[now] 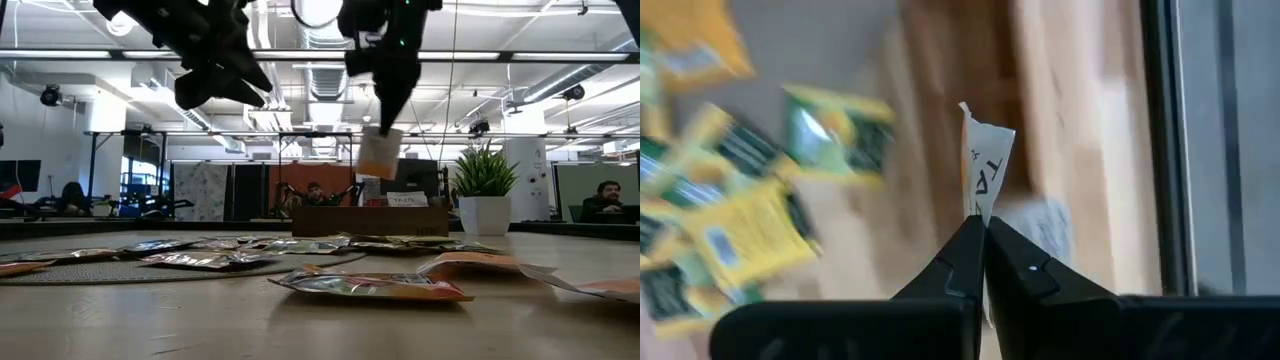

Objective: Pick & Place Tea
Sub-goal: Put the orange tea sachet into the right compartment of the wooden organizer

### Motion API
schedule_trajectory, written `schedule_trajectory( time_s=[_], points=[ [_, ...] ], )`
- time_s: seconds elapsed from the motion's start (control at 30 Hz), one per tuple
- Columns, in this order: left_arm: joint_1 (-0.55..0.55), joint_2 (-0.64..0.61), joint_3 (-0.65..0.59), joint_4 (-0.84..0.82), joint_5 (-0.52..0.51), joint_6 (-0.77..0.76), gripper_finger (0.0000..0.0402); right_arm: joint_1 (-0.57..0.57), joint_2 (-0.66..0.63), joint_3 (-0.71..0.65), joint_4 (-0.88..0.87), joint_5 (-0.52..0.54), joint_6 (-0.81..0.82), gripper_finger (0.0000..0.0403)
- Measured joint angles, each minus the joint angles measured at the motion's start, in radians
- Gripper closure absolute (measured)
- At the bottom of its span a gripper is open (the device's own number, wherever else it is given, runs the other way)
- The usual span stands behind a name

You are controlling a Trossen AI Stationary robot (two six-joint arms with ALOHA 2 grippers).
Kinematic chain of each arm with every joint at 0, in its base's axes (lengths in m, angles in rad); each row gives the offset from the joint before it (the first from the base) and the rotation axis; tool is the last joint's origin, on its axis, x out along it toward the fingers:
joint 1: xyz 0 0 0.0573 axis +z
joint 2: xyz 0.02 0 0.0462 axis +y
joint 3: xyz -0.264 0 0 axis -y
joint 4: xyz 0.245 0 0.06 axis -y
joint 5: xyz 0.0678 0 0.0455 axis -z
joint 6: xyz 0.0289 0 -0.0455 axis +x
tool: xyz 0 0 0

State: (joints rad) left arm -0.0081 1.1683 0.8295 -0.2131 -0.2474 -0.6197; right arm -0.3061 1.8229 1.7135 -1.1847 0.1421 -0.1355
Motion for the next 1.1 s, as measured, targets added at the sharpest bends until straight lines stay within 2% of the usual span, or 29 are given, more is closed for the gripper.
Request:
schedule_trajectory(
  time_s=[0.17, 0.33, 0.53, 0.87, 1.1],
  points=[
    [-0.027, 0.000, 0.000, 0.003, -0.002, 0.000, 0.0268, -0.101, 0.000, -0.007, -0.057, -0.007, -0.047, 0.0394],
    [-0.028, 0.000, 0.000, 0.003, -0.009, -0.008, 0.0268, -0.150, 0.012, -0.022, -0.082, -0.042, -0.066, 0.0394],
    [-0.028, 0.000, 0.000, 0.003, -0.025, -0.009, 0.0268, -0.157, 0.074, -0.025, -0.101, -0.095, -0.089, 0.0394],
    [-0.028, 0.000, 0.000, 0.003, -0.028, -0.010, 0.0268, -0.158, 0.167, -0.029, -0.148, -0.070, -0.095, 0.0394],
    [-0.028, 0.000, 0.000, 0.003, -0.028, -0.010, 0.0268, -0.157, 0.156, -0.029, -0.147, -0.062, -0.101, 0.0394]
  ],
)
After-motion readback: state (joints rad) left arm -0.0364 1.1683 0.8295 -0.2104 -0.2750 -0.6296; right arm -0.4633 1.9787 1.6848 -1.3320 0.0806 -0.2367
